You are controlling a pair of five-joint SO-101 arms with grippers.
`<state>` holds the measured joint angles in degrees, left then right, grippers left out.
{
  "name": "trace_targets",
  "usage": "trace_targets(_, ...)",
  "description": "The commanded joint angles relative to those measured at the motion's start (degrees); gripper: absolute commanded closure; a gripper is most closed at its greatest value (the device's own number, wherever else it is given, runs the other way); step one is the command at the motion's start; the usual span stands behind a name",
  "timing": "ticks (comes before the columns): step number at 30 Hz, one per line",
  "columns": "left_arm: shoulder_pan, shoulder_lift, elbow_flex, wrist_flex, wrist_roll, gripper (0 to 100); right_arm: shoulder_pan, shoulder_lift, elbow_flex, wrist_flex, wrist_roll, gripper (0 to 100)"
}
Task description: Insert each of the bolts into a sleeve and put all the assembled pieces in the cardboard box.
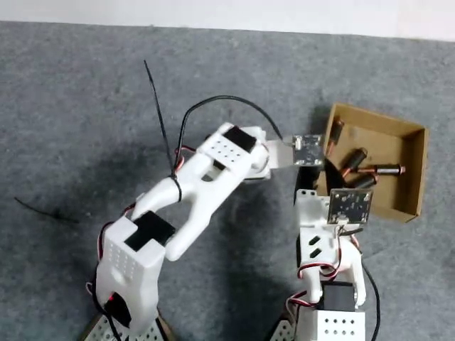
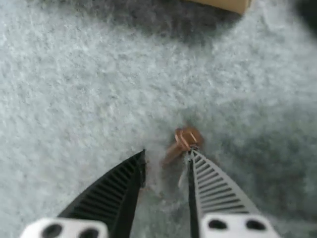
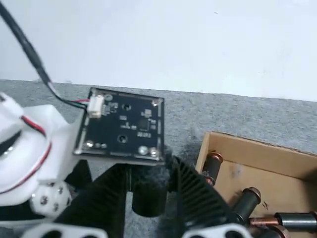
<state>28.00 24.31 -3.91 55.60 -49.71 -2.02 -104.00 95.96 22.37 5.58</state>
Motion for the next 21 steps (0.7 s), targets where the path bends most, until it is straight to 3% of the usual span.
trace_targets(1,-1.63,-3.56,0.04,1.14,-2.55,86,0.66,-1.36,8.31,-1.98,0.35,99.4)
trace_targets(13,-0.57,-0.22,2.42,0.70,-7.56,86,0.66,-1.36,8.31,-1.98,0.44,99.4)
trace_targets(21,1.01,10.77,-8.22,2.29,-7.56,86,0.66,-1.36,8.31,-1.98,0.44,99.4)
